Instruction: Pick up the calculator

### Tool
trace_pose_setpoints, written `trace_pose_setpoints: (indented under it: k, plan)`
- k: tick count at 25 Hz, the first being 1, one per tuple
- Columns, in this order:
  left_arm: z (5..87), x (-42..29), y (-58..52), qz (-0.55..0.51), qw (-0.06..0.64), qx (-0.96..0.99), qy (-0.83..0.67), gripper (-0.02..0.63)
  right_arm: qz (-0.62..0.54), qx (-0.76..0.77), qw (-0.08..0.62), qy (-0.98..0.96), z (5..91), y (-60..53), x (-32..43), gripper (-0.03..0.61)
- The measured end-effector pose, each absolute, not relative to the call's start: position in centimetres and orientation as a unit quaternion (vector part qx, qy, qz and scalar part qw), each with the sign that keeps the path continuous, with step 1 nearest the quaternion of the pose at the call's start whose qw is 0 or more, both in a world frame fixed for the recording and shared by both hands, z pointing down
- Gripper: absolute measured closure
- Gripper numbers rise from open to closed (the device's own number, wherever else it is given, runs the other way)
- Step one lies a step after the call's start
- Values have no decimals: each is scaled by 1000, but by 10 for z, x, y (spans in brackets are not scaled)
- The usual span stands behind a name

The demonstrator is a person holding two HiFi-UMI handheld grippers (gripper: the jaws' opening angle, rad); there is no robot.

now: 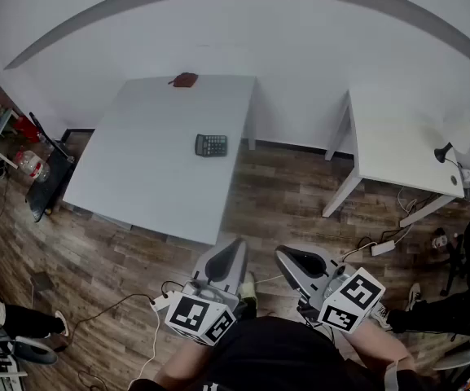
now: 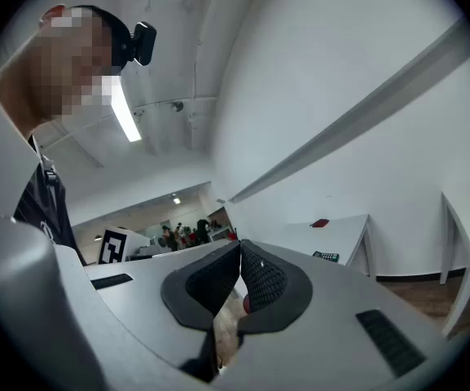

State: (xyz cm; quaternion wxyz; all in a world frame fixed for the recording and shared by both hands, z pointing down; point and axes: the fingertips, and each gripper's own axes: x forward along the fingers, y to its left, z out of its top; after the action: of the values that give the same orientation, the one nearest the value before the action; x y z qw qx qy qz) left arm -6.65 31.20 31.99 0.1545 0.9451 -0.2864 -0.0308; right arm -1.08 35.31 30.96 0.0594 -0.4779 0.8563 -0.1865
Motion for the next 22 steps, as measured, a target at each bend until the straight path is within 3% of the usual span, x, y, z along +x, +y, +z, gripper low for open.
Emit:
trace_pose_setpoints:
  k: [22]
  plan:
    - [329,-55,118,-20,160,952,-261,607,-192,-483,50,853,303,154,-21,565]
